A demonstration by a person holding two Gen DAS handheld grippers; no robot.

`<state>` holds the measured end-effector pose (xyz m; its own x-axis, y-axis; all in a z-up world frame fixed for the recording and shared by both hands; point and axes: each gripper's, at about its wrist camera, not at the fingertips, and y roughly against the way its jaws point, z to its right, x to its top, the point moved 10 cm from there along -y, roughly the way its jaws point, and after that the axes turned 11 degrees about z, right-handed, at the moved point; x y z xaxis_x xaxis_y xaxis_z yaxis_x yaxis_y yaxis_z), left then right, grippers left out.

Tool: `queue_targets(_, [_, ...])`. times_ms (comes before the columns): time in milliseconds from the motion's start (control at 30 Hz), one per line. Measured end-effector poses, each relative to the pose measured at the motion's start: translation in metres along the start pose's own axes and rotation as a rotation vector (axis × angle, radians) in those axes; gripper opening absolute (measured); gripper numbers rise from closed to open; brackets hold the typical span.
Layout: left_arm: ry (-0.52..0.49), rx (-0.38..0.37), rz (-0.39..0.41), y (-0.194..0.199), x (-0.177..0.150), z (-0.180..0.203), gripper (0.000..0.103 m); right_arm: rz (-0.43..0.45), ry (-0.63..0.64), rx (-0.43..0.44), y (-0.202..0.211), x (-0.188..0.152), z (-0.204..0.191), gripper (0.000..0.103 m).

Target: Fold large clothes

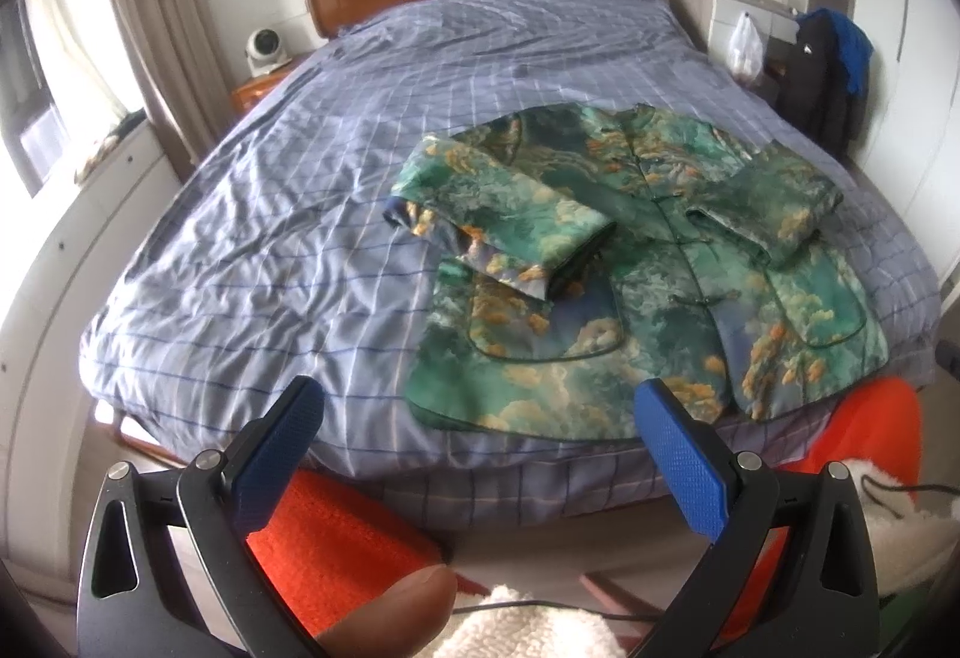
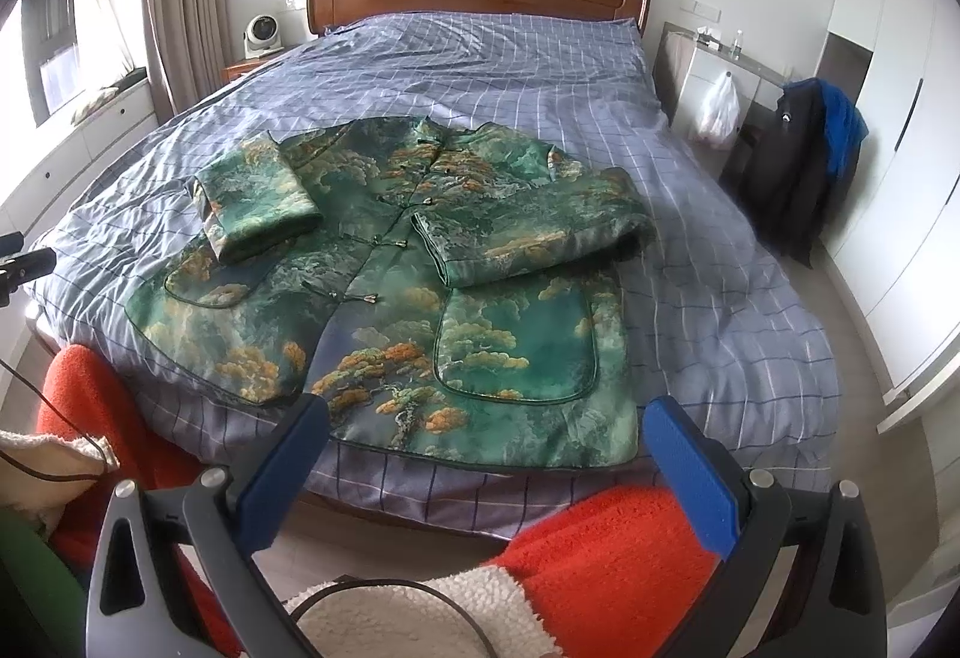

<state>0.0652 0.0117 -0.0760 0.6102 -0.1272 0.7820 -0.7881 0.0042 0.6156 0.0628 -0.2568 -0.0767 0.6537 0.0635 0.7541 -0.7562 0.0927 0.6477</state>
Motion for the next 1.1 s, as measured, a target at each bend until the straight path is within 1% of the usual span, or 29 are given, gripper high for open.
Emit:
queue_targets(167, [-0.022,-0.018,-0.006,-0.001,-0.001,0.012,0.103,-0.001,-0.001,-0.003,0.0,-0.002,0.001,0.103])
queue_targets(333, [-0.04,-0.021,-0.012,-0.002,-0.003,0.018,0.103,0.0,-0.002,-0.006,-0.001,-0.002,0.002,0.103])
queue_targets(633, [-0.048,-0.021,-0.022,-0.004,-0.005,0.021,0.103,0.013,-0.022,-0.017,-0.002,0.0,0.007,0.103])
queue_targets(833, [-0.056,-0.024,-0.037,-0.007,-0.011,0.023,0.103,-0.01,-0.05,0.006,-0.005,-0.005,0.004,0.103])
queue_targets(1100, [-0.054,-0.025,-0.037,-0.007,-0.012,0.024,0.103,-0.02,-0.03,0.019,-0.006,-0.009,-0.004,0.103])
